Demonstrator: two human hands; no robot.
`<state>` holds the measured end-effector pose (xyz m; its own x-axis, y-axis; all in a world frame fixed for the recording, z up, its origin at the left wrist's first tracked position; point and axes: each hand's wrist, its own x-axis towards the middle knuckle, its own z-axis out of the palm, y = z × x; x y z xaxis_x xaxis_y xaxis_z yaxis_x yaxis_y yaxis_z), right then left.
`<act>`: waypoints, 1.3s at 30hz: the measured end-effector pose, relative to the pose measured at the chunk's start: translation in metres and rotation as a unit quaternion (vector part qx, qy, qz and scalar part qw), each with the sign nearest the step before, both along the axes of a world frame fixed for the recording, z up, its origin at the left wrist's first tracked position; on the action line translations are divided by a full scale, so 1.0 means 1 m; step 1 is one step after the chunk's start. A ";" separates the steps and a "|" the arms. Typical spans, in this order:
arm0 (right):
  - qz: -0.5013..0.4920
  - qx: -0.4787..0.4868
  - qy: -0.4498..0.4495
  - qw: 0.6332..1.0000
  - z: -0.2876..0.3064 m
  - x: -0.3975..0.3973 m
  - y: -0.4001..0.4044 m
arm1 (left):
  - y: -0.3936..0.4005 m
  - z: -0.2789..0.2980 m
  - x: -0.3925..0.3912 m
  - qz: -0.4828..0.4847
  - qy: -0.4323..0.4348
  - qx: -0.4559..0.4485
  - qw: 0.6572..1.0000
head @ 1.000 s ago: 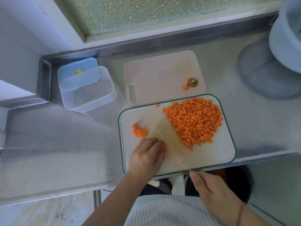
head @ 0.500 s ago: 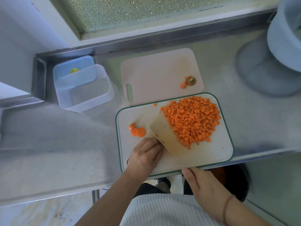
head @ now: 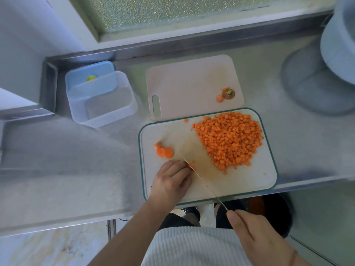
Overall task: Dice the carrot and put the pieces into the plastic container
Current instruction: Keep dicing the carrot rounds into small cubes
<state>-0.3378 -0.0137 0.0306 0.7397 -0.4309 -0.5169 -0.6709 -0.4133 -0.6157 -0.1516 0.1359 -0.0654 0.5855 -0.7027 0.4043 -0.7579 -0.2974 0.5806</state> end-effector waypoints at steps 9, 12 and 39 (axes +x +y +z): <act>0.050 0.067 -0.040 0.996 -0.018 0.034 0.004 | 0.000 0.000 0.000 0.010 -0.003 -0.011 1.000; 0.036 0.082 -0.045 0.995 -0.012 0.028 0.004 | 0.001 0.000 -0.002 0.014 -0.002 -0.020 1.000; 0.025 0.082 0.006 0.996 -0.004 0.014 0.015 | 0.004 0.001 -0.001 0.064 -0.021 -0.007 0.998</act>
<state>-0.3237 0.0011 0.0270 0.7513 -0.3038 -0.5859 -0.6600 -0.3408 -0.6696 -0.1522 0.1399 -0.0649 0.6526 -0.6164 0.4407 -0.7381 -0.3856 0.5536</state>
